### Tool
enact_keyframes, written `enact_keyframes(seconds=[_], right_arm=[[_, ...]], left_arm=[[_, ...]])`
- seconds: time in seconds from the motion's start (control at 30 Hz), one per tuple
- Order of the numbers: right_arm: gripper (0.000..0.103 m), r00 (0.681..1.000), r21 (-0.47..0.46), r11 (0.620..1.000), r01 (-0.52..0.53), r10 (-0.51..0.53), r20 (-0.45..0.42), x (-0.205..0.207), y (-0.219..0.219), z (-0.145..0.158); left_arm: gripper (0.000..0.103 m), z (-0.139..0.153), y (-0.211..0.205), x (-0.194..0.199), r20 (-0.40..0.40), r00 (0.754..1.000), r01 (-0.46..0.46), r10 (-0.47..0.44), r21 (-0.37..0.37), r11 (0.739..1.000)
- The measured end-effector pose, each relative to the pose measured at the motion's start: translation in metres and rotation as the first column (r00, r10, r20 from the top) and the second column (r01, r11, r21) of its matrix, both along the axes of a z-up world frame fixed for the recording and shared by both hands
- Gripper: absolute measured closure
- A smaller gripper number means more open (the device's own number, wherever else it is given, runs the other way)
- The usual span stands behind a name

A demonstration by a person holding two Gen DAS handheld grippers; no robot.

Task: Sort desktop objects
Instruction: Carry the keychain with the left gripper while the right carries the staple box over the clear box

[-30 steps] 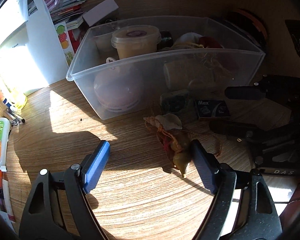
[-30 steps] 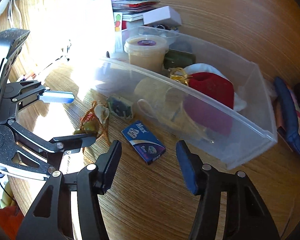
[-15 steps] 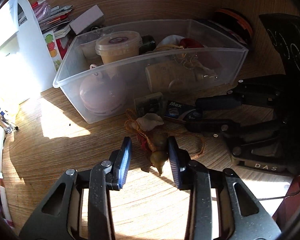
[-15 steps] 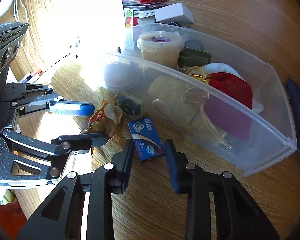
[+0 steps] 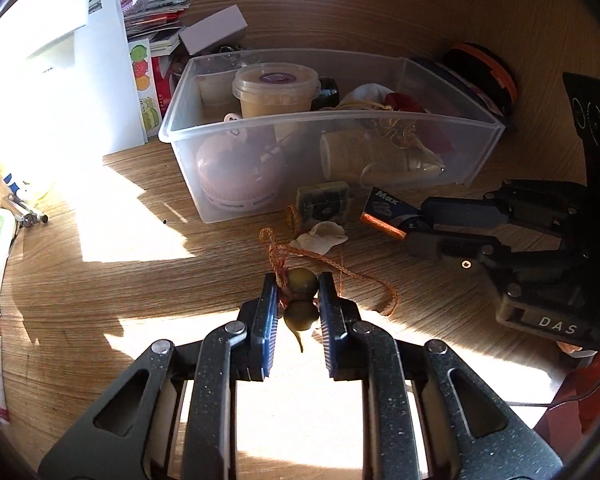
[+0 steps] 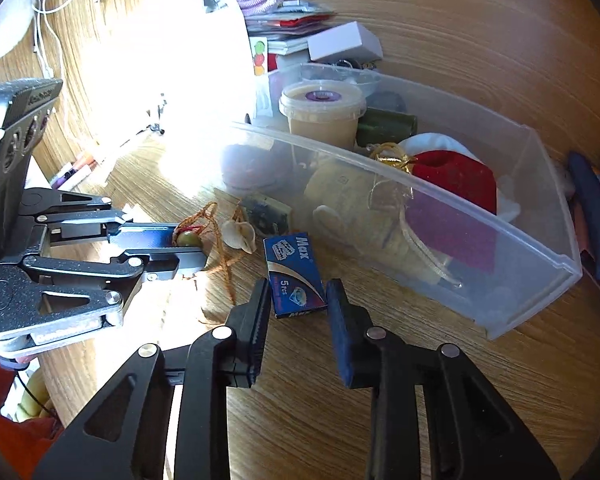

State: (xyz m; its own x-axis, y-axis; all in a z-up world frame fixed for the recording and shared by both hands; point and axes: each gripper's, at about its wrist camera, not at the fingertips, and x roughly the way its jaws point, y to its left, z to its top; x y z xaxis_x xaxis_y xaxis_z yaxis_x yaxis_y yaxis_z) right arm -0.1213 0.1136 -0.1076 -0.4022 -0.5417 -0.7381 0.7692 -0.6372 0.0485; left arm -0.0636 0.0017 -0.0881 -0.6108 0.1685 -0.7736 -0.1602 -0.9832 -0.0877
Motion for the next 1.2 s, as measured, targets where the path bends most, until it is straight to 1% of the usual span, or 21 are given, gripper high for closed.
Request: enact_keyframes(seconds=[0.13, 0.27, 0.37, 0.57, 0.63, 0.87, 1.1, 1.2], right_arm=[[0.077, 1.0, -0.051, 0.999, -0.002, 0.003, 0.021, 0.001, 0.007, 0.006], [0.077, 1.0, -0.077, 0.997, 0.008, -0.006, 0.029, 0.006, 0.014, 0.012], [0.077, 1.0, -0.09, 0.996, 0.013, -0.01, 0.025, 0.008, 0.02, 0.019], [0.077, 1.0, -0.121, 0.992, 0.026, -0.027, -0.006, 0.009, 0.03, 0.04], [0.077, 0.999, -0.133, 0.991, 0.027, -0.03, -0.018, 0.011, 0.034, 0.048], [0.077, 0.998, -0.16, 0.987, 0.032, -0.04, -0.043, 0.013, 0.044, 0.065], [0.077, 0.996, -0.18, 0.982, 0.051, -0.064, -0.067, 0.007, 0.047, 0.079], [0.077, 0.994, -0.188, 0.98, 0.061, -0.076, -0.073, 0.002, 0.049, 0.085]], left_arm=[[0.085, 0.003, -0.009, 0.006, -0.006, 1.0, -0.026, 0.026, 0.043, 0.999], [0.085, 0.003, -0.013, 0.011, -0.002, 0.999, -0.041, 0.041, 0.044, 0.998], [0.085, 0.009, -0.016, 0.016, -0.012, 0.999, -0.045, 0.045, 0.05, 0.998], [0.085, 0.038, -0.018, 0.021, -0.071, 0.997, -0.031, 0.035, 0.059, 0.998], [0.085, 0.047, -0.018, 0.021, -0.091, 0.995, -0.028, 0.033, 0.052, 0.998], [0.085, 0.081, -0.021, 0.019, -0.154, 0.988, 0.005, 0.005, 0.064, 0.998], [0.085, 0.109, -0.016, 0.006, -0.197, 0.98, 0.037, -0.025, 0.055, 0.998], [0.085, 0.118, -0.015, -0.004, -0.207, 0.978, 0.049, -0.034, 0.067, 0.997]])
